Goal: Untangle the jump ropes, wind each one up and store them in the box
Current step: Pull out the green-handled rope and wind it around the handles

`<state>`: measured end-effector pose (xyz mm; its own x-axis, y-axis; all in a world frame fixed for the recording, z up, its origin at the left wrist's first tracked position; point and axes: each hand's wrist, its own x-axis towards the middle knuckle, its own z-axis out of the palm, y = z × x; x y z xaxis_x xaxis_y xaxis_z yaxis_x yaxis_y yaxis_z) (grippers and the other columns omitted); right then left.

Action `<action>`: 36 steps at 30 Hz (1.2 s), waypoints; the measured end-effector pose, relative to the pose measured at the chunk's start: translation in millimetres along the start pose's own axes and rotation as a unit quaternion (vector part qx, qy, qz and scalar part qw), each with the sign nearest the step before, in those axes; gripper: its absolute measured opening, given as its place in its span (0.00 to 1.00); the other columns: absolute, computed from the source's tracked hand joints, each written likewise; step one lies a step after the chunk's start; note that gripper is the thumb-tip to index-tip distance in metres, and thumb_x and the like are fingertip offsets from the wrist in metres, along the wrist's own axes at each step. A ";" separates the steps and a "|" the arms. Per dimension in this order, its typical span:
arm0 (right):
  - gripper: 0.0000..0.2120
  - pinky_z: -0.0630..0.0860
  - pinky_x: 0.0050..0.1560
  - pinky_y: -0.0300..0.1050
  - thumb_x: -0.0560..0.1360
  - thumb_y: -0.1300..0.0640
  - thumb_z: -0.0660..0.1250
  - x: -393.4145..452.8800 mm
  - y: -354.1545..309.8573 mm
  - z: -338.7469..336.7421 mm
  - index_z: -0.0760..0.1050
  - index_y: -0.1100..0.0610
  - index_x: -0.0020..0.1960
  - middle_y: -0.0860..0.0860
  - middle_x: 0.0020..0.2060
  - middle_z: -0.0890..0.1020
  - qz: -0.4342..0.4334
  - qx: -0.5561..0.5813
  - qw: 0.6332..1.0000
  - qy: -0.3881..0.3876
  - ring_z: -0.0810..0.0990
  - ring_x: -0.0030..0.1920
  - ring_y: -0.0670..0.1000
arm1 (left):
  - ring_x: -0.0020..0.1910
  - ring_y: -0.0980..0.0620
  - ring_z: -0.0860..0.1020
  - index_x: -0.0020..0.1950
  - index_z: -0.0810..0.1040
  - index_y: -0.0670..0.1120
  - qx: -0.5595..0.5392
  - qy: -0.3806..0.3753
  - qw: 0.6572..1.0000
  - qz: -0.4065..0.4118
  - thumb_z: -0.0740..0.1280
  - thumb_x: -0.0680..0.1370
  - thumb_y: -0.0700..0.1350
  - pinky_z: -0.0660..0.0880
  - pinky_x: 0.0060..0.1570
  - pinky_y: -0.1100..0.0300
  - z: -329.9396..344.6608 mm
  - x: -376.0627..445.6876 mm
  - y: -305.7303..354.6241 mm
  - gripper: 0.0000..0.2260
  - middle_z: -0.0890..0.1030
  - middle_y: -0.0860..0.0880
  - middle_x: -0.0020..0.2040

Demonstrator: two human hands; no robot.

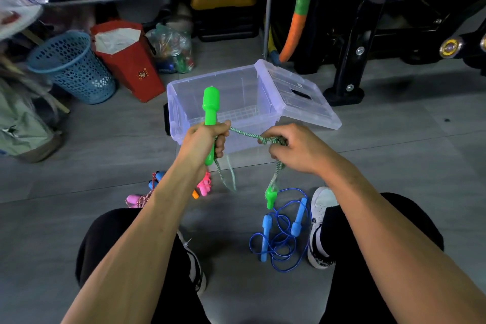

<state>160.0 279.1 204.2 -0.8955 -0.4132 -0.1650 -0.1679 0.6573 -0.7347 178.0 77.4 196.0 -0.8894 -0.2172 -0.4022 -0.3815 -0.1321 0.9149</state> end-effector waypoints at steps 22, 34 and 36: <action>0.05 0.74 0.42 0.38 0.73 0.61 0.73 12.6 -2.1 25.8 0.77 0.54 0.44 0.45 0.34 0.79 -0.033 0.166 0.985 -0.001 0.78 0.36 0.43 | 0.32 0.53 0.77 0.43 0.79 0.44 0.171 -0.074 0.968 0.168 0.67 0.75 0.32 0.74 0.39 0.58 -7.0 -17.2 13.7 0.07 0.85 0.50 0.36; 0.15 0.75 0.38 0.35 0.76 0.73 0.58 8.9 -0.8 9.7 0.78 0.58 0.51 0.51 0.40 0.84 0.011 0.192 0.979 0.067 0.81 0.33 0.43 | 0.32 0.52 0.76 0.39 0.81 0.51 0.209 0.020 0.957 0.201 0.71 0.73 0.34 0.75 0.41 0.54 -12.8 -15.4 13.9 0.11 0.81 0.45 0.35; 0.13 0.76 0.41 0.40 0.79 0.71 0.59 7.9 -1.9 8.0 0.77 0.57 0.52 0.49 0.40 0.84 0.003 0.212 0.977 0.026 0.81 0.32 0.44 | 0.32 0.53 0.77 0.39 0.81 0.52 0.212 0.042 0.953 0.213 0.71 0.73 0.35 0.76 0.40 0.56 -15.1 -13.6 13.7 0.11 0.81 0.49 0.34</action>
<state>156.5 269.5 199.0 -0.9178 -0.3700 -0.1439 0.0126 0.3352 -0.9421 188.7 63.9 213.5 -0.9698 -0.2428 0.0236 -0.0740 0.3849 0.9200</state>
